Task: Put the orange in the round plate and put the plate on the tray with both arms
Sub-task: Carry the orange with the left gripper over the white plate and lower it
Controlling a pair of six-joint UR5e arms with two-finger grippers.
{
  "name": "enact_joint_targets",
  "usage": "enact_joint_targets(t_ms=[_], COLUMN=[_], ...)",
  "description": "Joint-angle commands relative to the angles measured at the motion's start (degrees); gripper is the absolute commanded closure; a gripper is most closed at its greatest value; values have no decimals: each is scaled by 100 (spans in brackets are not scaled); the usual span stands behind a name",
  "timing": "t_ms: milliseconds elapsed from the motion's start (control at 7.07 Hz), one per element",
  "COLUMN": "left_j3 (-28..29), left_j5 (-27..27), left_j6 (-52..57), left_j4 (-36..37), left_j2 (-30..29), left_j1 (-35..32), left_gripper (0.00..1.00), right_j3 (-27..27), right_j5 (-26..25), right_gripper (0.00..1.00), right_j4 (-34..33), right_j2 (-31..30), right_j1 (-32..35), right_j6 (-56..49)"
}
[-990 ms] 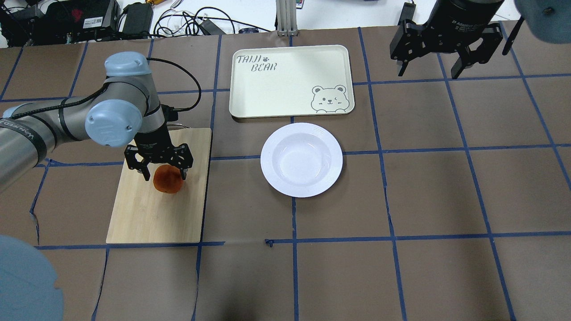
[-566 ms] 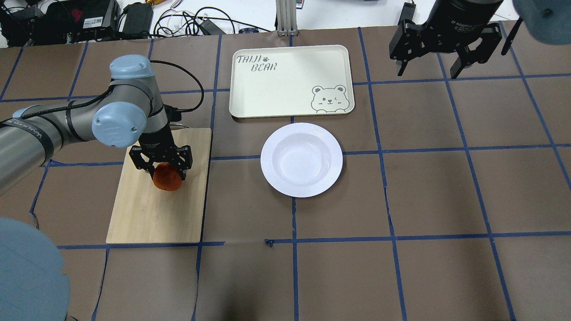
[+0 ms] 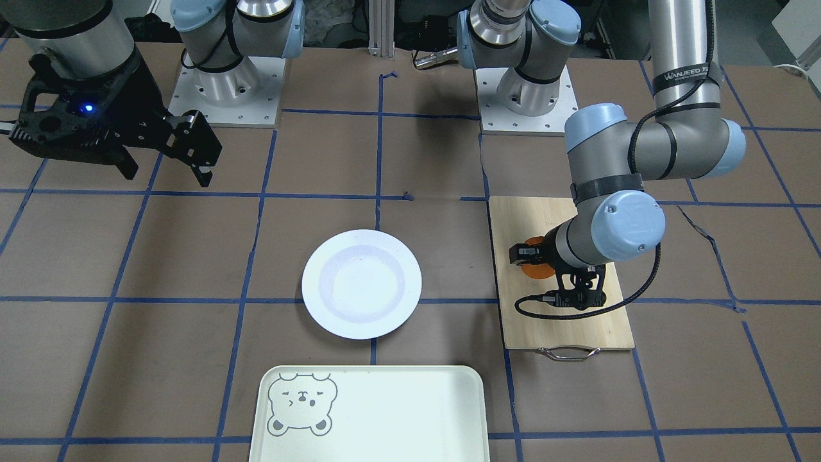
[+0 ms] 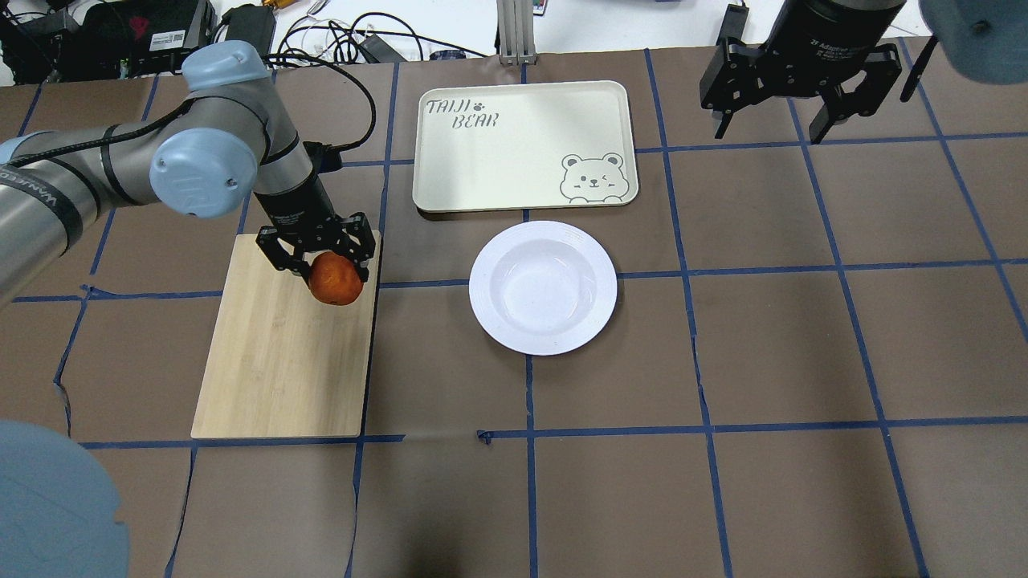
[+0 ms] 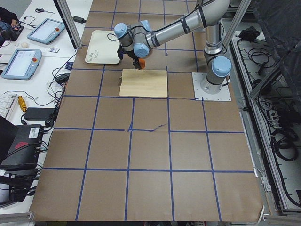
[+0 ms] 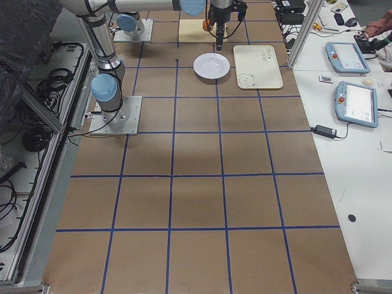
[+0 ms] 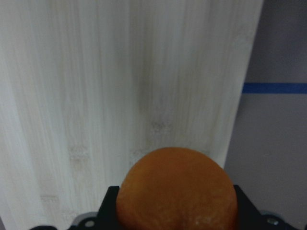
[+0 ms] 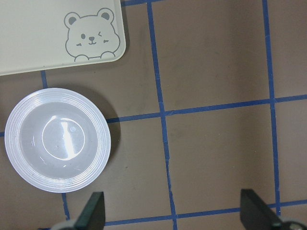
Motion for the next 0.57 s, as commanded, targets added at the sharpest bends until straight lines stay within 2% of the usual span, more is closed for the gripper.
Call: enact_joint_targets(t_ms=[0,141,424], left_j3=[226,201,183], left_j5=[-1045,-1816,-1816], left_j6=[-1326,-1715,-2357], left_j4=[296,874,2368], left_j2=[-144,-328,-828], left_j1=[-946,-1343,-1932], left_gripper=[80,86,84], right_j3=[9,9,9], right_j5=[3,-6,-6], right_gripper=[0,0,0], right_j4=[-6,-41,-94], right_j2=[0,0,9], right_j1=[-4,-4,-4], right_j6=[0,8,8])
